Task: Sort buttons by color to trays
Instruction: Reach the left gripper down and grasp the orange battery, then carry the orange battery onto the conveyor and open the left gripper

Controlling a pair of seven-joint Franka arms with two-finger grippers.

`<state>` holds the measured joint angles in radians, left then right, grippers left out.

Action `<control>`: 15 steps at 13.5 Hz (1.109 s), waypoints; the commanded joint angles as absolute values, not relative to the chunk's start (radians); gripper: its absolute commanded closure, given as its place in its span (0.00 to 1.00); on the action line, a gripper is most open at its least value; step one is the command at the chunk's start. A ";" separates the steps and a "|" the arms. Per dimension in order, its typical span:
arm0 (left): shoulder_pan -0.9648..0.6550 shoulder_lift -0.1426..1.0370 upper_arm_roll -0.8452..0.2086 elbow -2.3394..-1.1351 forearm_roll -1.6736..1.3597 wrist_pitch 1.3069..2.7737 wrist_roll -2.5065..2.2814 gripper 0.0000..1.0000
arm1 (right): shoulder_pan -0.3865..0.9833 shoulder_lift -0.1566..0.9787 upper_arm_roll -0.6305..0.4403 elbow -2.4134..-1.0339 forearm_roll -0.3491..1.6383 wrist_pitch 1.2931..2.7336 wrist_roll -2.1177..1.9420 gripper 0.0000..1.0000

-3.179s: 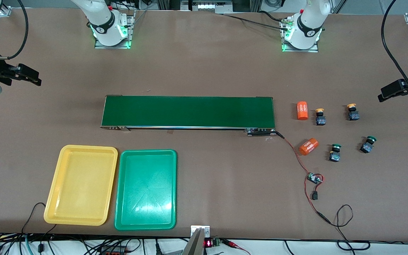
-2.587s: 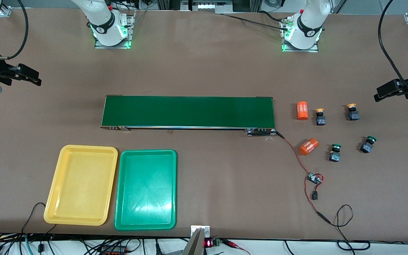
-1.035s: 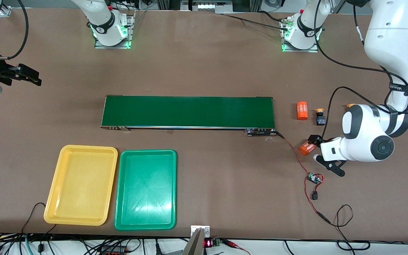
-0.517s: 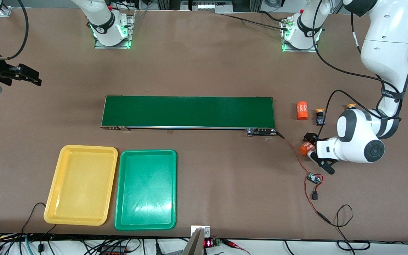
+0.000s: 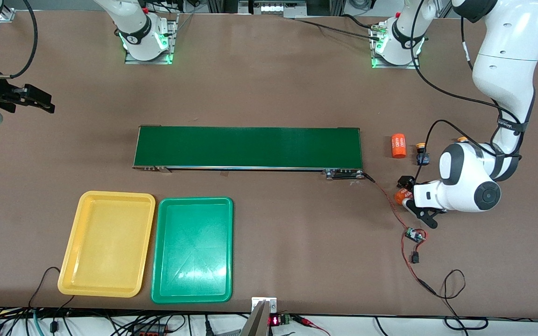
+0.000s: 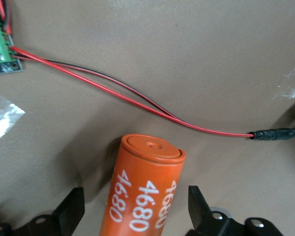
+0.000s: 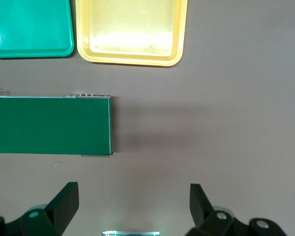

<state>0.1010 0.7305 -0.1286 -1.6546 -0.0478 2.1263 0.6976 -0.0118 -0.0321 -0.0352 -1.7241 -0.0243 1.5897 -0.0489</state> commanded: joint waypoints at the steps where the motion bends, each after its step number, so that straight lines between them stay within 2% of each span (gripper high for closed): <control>1: 0.100 0.715 -0.130 -1.672 -0.066 2.140 0.724 0.69 | -0.015 -0.041 -0.029 -1.733 -0.026 1.591 -0.040 0.00; 2: 0.100 0.701 -0.130 -1.674 -0.064 2.131 0.729 0.85 | -0.015 -0.041 -0.029 -1.733 -0.026 1.591 -0.040 0.00; 4: 0.100 0.666 -0.130 -1.674 -0.063 2.108 0.817 0.98 | -0.017 -0.041 -0.029 -1.733 -0.026 1.591 -0.040 0.00; 8: 0.097 0.579 -0.164 -1.674 -0.063 1.982 1.035 1.00 | -0.017 -0.041 -0.029 -1.733 -0.026 1.591 -0.040 0.00; 11: 0.097 0.519 -0.257 -1.687 -0.057 1.902 1.103 1.00 | -0.015 -0.041 -0.029 -1.733 -0.026 1.591 -0.040 0.00; 15: 0.097 0.439 -0.402 -1.776 -0.057 1.894 1.213 1.00 | -0.017 -0.041 -0.029 -1.733 -0.026 1.589 -0.040 0.00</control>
